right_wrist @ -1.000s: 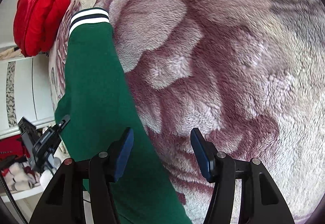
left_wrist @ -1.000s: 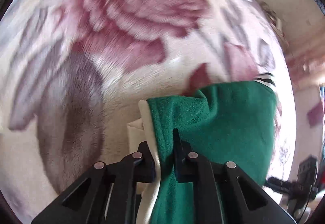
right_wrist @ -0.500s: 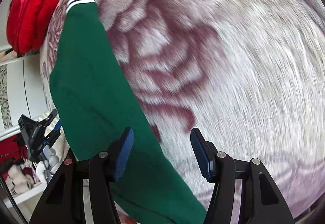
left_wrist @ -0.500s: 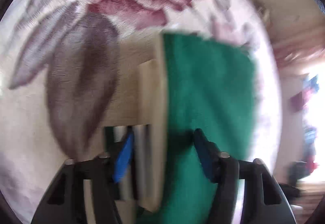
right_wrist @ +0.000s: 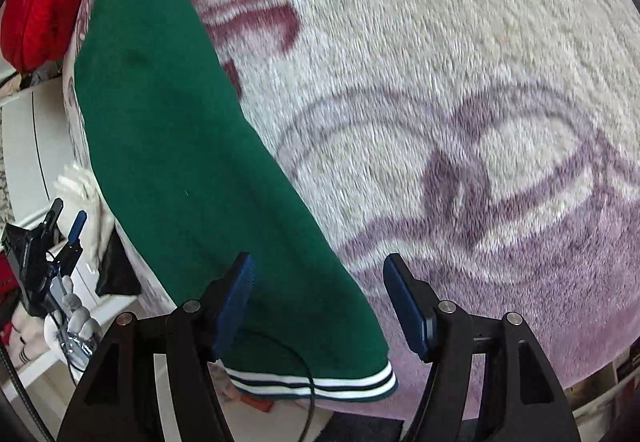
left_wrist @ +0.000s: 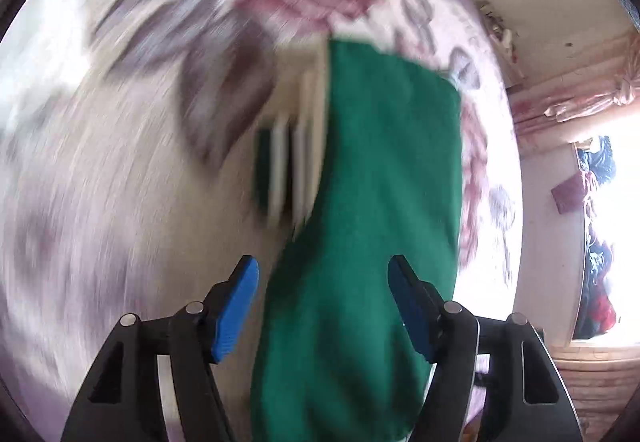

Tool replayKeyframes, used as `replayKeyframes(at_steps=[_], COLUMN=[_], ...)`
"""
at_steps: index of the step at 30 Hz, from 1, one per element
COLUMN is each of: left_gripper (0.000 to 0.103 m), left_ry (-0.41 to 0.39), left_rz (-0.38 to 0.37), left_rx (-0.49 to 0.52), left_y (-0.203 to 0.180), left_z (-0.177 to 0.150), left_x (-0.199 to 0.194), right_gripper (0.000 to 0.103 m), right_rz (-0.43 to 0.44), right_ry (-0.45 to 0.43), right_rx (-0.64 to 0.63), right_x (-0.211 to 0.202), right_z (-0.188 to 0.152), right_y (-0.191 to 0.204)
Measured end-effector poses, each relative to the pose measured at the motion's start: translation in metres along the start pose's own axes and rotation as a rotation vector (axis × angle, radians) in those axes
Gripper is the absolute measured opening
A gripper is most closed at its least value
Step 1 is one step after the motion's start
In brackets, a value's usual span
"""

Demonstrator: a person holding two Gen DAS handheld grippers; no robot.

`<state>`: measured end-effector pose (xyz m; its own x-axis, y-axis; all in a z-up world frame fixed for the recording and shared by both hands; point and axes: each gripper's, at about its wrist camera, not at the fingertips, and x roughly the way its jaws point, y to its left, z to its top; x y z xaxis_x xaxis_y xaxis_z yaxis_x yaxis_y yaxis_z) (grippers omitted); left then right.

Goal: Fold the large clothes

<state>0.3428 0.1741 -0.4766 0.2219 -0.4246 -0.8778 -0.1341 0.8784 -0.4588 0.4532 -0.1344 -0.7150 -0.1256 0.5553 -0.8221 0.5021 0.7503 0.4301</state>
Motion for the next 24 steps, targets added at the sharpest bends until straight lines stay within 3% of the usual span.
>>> replayKeyframes(at_steps=[4, 10, 12, 15, 17, 18, 19, 20, 24], left_gripper=[0.065, 0.065, 0.065, 0.064, 0.032, 0.027, 0.02, 0.019, 0.019], left_ry=[0.129, 0.285, 0.294, 0.226, 0.177, 0.167, 0.161, 0.156, 0.187], left_rz=[0.047, 0.038, 0.054, 0.072, 0.099, 0.125, 0.118, 0.104, 0.091], left_rx=[-0.069, -0.186, -0.193, -0.182, -0.137, -0.112, -0.101, -0.097, -0.094], left_y=[0.027, 0.042, 0.042, 0.038, 0.032, 0.031, 0.033, 0.035, 0.051], left_z=[-0.106, -0.211, -0.23, -0.237, -0.239, -0.241, -0.247, -0.249, -0.255], left_x=[0.006, 0.049, 0.063, 0.064, 0.056, 0.052, 0.045, 0.04, 0.045], right_gripper=[0.069, 0.069, 0.069, 0.069, 0.068, 0.062, 0.039, 0.032, 0.029], right_rz=[0.0, 0.035, 0.037, 0.054, 0.054, 0.042, 0.019, -0.007, -0.021], right_ry=[0.109, 0.243, 0.272, 0.279, 0.269, 0.242, 0.219, 0.205, 0.153], right_rx=[-0.025, -0.041, -0.032, -0.051, -0.069, -0.072, -0.076, -0.077, -0.085], right_x=[0.03, 0.067, 0.076, 0.086, 0.093, 0.098, 0.1, 0.1, 0.096], right_z=[-0.035, -0.088, -0.102, -0.117, -0.129, -0.133, -0.137, -0.14, -0.161], right_y=[-0.022, -0.039, -0.043, -0.044, -0.048, -0.047, -0.045, -0.043, -0.048])
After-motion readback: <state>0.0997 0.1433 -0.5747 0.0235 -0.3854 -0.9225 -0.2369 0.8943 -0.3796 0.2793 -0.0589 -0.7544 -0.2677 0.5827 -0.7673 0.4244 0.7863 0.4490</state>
